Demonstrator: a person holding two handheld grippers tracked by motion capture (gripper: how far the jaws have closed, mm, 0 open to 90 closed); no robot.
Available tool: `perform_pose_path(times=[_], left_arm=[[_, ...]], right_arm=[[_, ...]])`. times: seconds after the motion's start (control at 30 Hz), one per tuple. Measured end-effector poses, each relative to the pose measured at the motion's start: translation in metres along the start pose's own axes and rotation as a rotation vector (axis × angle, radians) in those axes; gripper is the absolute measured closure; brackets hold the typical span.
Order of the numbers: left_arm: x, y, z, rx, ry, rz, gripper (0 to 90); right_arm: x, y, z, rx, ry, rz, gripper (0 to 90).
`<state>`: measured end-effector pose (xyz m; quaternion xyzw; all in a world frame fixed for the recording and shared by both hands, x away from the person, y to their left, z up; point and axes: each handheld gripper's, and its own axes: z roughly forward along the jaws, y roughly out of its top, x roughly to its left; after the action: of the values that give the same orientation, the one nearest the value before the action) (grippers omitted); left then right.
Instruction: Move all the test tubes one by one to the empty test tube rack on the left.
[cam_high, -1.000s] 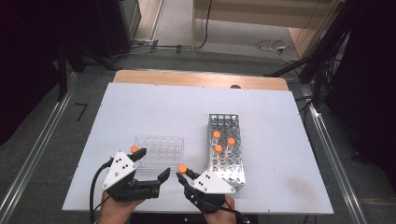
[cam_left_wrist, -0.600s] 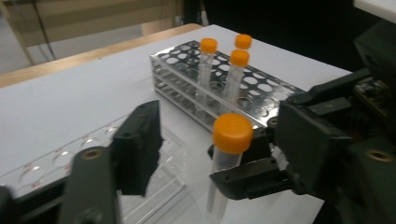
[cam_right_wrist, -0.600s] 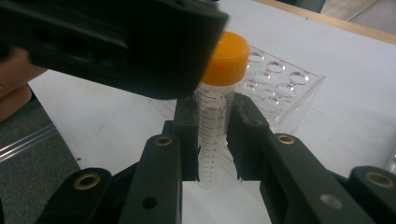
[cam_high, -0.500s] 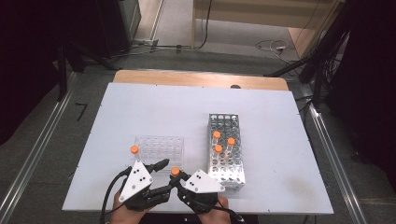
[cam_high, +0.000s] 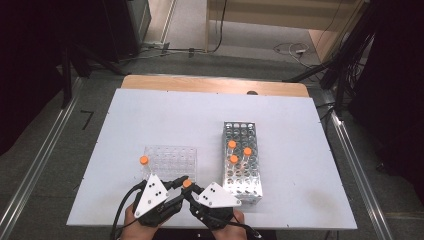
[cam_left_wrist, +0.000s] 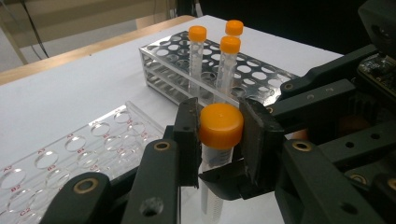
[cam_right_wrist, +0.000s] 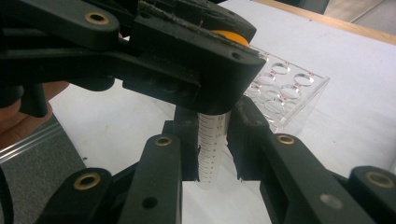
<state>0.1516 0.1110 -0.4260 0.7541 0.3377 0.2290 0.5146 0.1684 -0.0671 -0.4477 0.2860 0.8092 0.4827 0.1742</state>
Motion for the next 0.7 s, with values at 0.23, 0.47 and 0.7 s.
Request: perform_pose_path(times=[0.23, 0.47, 0.7], left_arm=[[0.004, 0.001, -0.004, -0.026, 0.013, -0.018, 70.0], [0.013, 0.002, -0.008, -0.032, 0.035, -0.05, 70.0], [0.021, 0.007, -0.017, -0.057, 0.058, -0.073, 69.9]], right_arm=[[-0.004, 0.002, 0.001, 0.021, 0.05, 0.006, 41.7], [-0.005, 0.002, 0.001, 0.033, 0.047, -0.002, 18.2], [-0.007, 0.001, -0.006, 0.021, 0.042, -0.003, 15.2]])
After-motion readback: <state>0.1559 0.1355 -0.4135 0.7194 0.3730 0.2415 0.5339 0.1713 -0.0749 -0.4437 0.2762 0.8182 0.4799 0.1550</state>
